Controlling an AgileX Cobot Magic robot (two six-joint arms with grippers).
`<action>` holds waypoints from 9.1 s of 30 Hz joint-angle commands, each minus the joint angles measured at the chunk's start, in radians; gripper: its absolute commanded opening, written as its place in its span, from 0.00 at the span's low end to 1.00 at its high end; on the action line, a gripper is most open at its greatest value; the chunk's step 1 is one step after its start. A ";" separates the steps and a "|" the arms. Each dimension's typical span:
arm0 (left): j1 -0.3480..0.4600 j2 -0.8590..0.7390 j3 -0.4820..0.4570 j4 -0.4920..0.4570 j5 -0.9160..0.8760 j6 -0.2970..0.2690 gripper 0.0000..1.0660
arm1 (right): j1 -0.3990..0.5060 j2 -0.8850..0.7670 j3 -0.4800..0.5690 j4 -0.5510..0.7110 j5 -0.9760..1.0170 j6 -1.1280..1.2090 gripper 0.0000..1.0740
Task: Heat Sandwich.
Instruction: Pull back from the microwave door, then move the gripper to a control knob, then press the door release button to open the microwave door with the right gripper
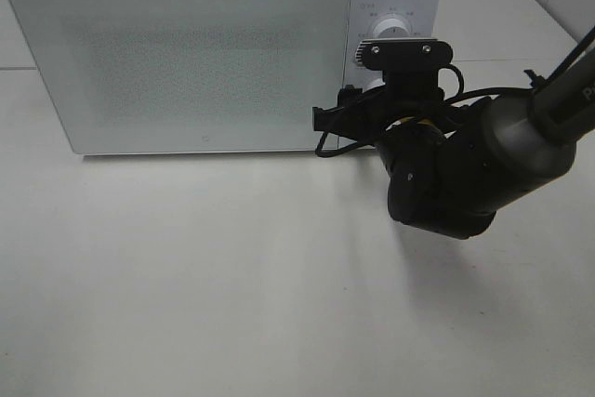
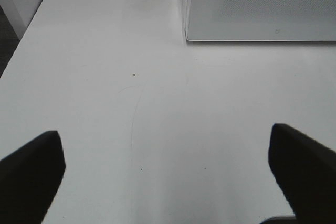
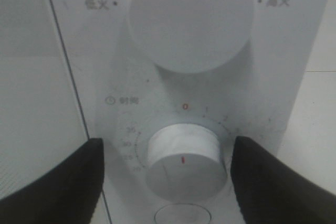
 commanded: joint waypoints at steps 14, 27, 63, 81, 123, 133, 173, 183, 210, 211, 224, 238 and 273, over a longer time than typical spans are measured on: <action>-0.005 -0.022 0.001 -0.010 -0.013 0.001 0.92 | 0.003 -0.006 -0.008 0.021 -0.040 0.006 0.10; -0.005 -0.022 0.001 -0.010 -0.013 0.001 0.92 | 0.003 -0.006 -0.008 0.021 -0.070 0.083 0.05; -0.005 -0.022 0.001 -0.010 -0.013 0.001 0.92 | 0.003 0.001 -0.008 -0.040 -0.220 1.429 0.02; -0.005 -0.022 0.001 -0.010 -0.013 0.001 0.92 | 0.003 0.001 -0.008 -0.029 -0.220 1.769 0.03; -0.005 -0.022 0.001 -0.010 -0.013 0.001 0.92 | 0.003 0.001 -0.008 -0.025 -0.200 1.616 0.75; -0.005 -0.022 0.001 -0.010 -0.013 0.001 0.92 | 0.003 0.000 -0.006 -0.070 -0.112 1.526 0.72; -0.005 -0.022 0.001 -0.009 -0.013 0.001 0.92 | -0.172 -0.462 0.129 -0.672 1.106 0.609 0.71; -0.005 -0.022 0.001 -0.009 -0.013 0.001 0.92 | -0.172 -0.549 0.074 -0.844 1.499 0.530 0.71; -0.005 -0.022 0.001 -0.009 -0.013 0.001 0.92 | -0.169 -1.077 0.073 -0.817 1.986 0.361 0.71; -0.005 -0.022 0.001 -0.009 -0.013 0.001 0.92 | -0.169 -1.096 0.073 -0.817 2.010 0.361 0.71; -0.005 -0.022 0.001 -0.009 -0.013 0.001 0.92 | -0.169 -1.326 0.075 -0.824 2.203 0.365 0.71; -0.005 -0.022 0.001 -0.009 -0.013 0.001 0.92 | -0.358 -1.602 0.075 -0.835 2.278 0.372 0.71; -0.005 -0.018 0.001 -0.008 -0.013 0.000 0.92 | -0.626 -2.082 0.327 -0.822 2.118 0.364 0.71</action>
